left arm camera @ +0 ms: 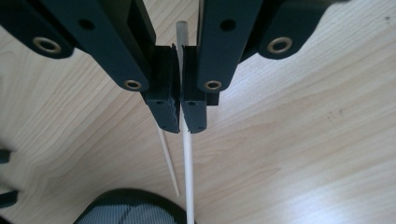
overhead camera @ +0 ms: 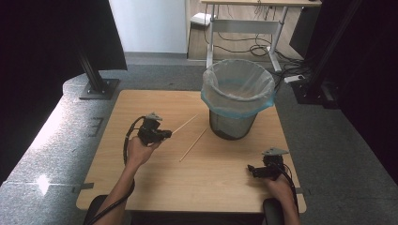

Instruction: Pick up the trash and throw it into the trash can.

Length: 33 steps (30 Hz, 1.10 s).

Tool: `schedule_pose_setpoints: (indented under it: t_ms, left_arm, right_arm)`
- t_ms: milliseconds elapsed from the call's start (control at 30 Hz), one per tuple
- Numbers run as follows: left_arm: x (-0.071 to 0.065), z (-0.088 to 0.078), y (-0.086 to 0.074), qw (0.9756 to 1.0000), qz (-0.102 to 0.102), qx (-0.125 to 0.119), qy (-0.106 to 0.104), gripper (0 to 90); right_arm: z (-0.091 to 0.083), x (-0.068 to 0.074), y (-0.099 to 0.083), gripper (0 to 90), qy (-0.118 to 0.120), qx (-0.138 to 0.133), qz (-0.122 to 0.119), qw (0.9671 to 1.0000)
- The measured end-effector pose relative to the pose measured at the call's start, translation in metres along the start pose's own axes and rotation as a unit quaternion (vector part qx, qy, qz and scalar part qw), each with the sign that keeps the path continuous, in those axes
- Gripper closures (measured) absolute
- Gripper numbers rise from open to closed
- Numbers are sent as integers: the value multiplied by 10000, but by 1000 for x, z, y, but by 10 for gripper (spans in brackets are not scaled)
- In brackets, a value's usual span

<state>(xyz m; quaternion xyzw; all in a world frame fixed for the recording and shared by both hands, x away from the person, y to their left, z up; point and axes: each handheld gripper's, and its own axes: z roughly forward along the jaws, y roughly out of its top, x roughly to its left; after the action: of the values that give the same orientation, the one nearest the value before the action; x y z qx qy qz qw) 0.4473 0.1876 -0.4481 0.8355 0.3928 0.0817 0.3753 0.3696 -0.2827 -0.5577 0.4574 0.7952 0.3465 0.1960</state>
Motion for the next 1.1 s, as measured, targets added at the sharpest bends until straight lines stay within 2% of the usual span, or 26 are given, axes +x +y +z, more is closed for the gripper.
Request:
schedule_pose_setpoints:
  t_ms: [467,733,1100]
  left_arm:
    - [6,-47,42,9999,45,-131,-8,866]
    - [7,-73,64,9995,1,-262,-155,866]
    - [4,-112,101,9989,94,-400,-236,865]
  right_arm:
    - [0,0,0,35,0,1,-8,10000]
    - [0,0,0,35,0,0,-7,10000]
    - [0,0,0,35,3,4,-9,10000]
